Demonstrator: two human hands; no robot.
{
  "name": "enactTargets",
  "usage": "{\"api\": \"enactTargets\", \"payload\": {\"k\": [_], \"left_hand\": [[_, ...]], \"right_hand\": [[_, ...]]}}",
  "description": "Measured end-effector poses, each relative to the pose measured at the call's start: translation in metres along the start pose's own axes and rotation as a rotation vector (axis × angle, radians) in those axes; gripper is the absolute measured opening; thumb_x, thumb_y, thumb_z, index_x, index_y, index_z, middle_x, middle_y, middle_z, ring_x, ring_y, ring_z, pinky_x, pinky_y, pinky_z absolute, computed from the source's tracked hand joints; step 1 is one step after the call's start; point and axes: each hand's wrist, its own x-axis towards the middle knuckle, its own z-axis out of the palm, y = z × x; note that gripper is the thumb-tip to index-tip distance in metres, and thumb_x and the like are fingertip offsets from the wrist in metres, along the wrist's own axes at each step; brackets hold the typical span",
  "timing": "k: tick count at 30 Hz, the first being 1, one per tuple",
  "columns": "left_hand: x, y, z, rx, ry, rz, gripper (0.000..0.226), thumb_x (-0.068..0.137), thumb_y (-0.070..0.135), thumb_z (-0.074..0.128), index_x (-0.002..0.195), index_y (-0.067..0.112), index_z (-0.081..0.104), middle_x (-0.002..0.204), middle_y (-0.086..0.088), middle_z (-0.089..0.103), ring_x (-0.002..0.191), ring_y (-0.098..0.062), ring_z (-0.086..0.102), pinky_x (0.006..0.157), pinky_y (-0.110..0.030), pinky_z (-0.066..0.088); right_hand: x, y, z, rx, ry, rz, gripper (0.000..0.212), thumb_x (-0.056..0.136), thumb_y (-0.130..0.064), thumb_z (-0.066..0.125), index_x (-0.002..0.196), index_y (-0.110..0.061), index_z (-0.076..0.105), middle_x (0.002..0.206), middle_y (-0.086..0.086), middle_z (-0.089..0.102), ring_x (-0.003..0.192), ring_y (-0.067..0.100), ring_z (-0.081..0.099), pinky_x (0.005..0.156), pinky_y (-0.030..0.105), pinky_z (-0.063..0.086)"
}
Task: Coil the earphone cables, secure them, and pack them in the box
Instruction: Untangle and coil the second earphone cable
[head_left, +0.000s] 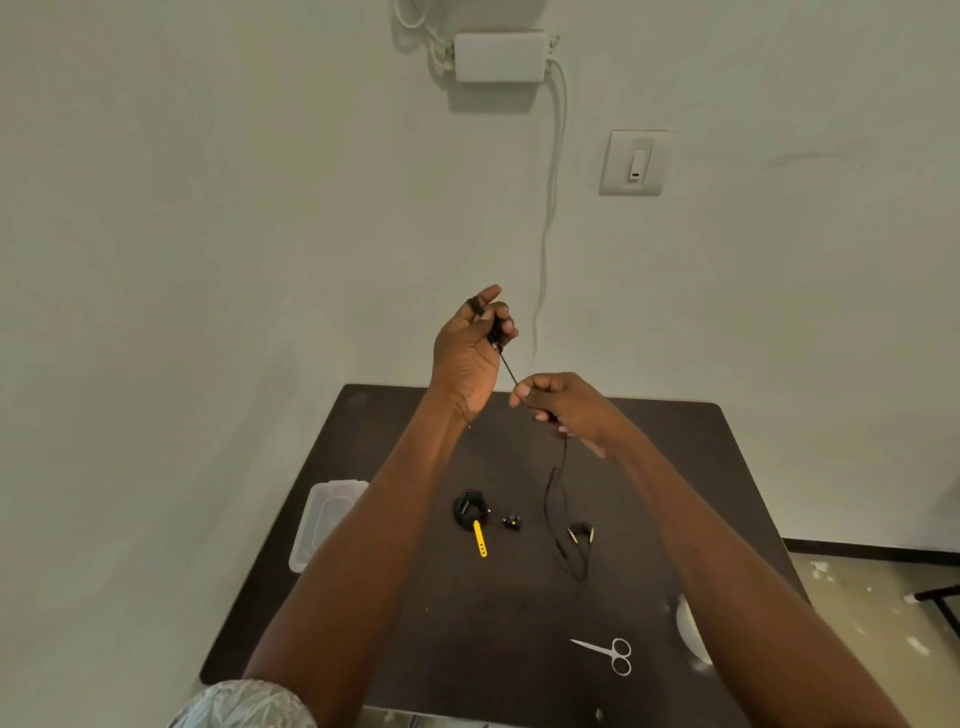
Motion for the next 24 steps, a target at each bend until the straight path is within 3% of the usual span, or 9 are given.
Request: {"api": "enactTargets", "payload": {"k": [3,5,8,11,15,19,24], "left_hand": [[0.002,-0.007,-0.010,0.108,0.106,0.011,0.029,0.095,-0.008,0.042,0.118,0.004,0.053,0.081,-0.005,0.060,0.072,-0.016,0.057,0.079,-0.026,0.050],[0.002,-0.011,-0.018,0.351,0.145,0.036,0.031,0.096,-0.006,0.041,0.121,0.007,0.053,0.083,-0.004,0.062,0.073,-0.014,0.057,0.079,-0.025,0.049],[-0.004,-0.011,-0.023,0.763,0.069,0.061,0.037,0.094,-0.003,0.038,0.126,0.010,0.051,0.086,0.001,0.064,0.072,-0.007,0.058,0.072,-0.021,0.046],[-0.010,-0.008,-0.023,0.926,-0.015,0.009,0.032,0.098,0.002,0.038,0.127,0.007,0.050,0.082,0.002,0.062,0.065,0.000,0.056,0.064,-0.012,0.041],[-0.014,-0.004,-0.021,0.914,-0.123,-0.096,0.030,0.104,0.022,0.034,0.117,0.010,0.058,0.074,0.000,0.061,0.061,-0.009,0.050,0.061,-0.024,0.036],[-0.021,0.007,-0.016,0.902,-0.238,-0.194,0.043,0.105,0.030,0.031,0.107,0.005,0.066,0.061,-0.002,0.046,0.053,-0.010,0.038,0.057,-0.021,0.034],[-0.024,0.019,-0.018,0.602,-0.351,-0.307,0.031,0.102,0.020,0.041,0.091,0.002,0.064,0.054,0.001,0.033,0.049,-0.012,0.028,0.055,-0.027,0.027]], "right_hand": [[-0.006,-0.010,0.003,-0.042,-0.066,-0.001,0.028,0.100,-0.027,0.052,0.097,-0.005,0.070,0.058,-0.002,0.044,0.046,0.007,0.031,0.044,0.018,0.026],[-0.009,-0.019,0.001,-0.028,-0.099,-0.008,0.026,0.099,-0.022,0.052,0.097,-0.002,0.068,0.058,-0.001,0.045,0.045,0.008,0.030,0.044,0.019,0.024],[-0.013,-0.032,-0.008,0.110,-0.123,-0.061,0.022,0.099,-0.018,0.052,0.095,-0.002,0.066,0.060,0.002,0.046,0.045,0.010,0.030,0.042,0.020,0.024],[-0.013,-0.044,-0.019,0.306,-0.169,-0.142,0.021,0.100,-0.016,0.051,0.097,0.000,0.064,0.062,0.004,0.047,0.043,0.011,0.035,0.041,0.020,0.028],[-0.006,-0.049,-0.029,0.340,-0.146,-0.190,0.024,0.097,-0.015,0.055,0.107,0.005,0.064,0.065,0.006,0.049,0.051,0.018,0.044,0.051,0.025,0.040],[0.009,-0.042,-0.040,0.297,-0.037,-0.191,0.021,0.096,-0.014,0.058,0.100,0.004,0.068,0.068,0.008,0.049,0.062,0.019,0.047,0.062,0.028,0.044],[0.021,-0.026,-0.042,0.212,0.026,-0.158,0.018,0.093,-0.018,0.063,0.097,-0.003,0.072,0.074,0.009,0.053,0.070,0.019,0.050,0.071,0.029,0.049]]}}
